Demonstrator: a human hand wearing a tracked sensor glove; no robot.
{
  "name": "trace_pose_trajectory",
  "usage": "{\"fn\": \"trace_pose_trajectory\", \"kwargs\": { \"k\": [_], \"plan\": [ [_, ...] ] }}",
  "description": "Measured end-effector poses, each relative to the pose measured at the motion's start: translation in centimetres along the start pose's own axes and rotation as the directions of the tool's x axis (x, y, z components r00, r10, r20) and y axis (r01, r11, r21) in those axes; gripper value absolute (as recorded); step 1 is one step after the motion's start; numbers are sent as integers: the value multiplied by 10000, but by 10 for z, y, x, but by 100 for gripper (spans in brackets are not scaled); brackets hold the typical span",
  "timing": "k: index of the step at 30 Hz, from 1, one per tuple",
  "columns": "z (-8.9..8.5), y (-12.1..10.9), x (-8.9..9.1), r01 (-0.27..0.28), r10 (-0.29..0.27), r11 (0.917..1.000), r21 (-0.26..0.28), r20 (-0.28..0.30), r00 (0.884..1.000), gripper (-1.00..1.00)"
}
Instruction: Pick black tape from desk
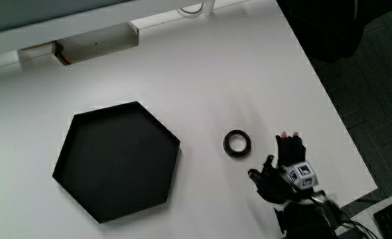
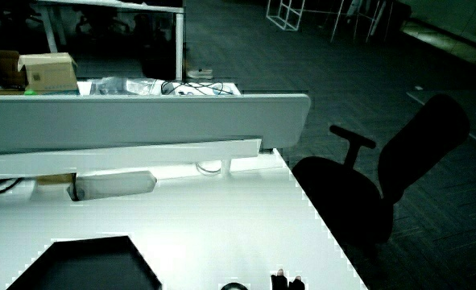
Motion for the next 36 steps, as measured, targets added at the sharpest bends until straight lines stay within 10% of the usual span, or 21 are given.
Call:
{"fn": "trace_pose_trajectory", "kwargs": {
  "k": [9,18,31,36],
  "plan": [
    [0,19,1,214,-126,9916,-1277,689,9975,0],
    [-16,32,-6,614,-164,9609,-2702,1657,9860,0],
    [-4,25,-18,526,-294,9936,-1003,2198,9751,100],
    [2,18,-13,520,-368,9960,-730,1959,9799,100]
  ]
}}
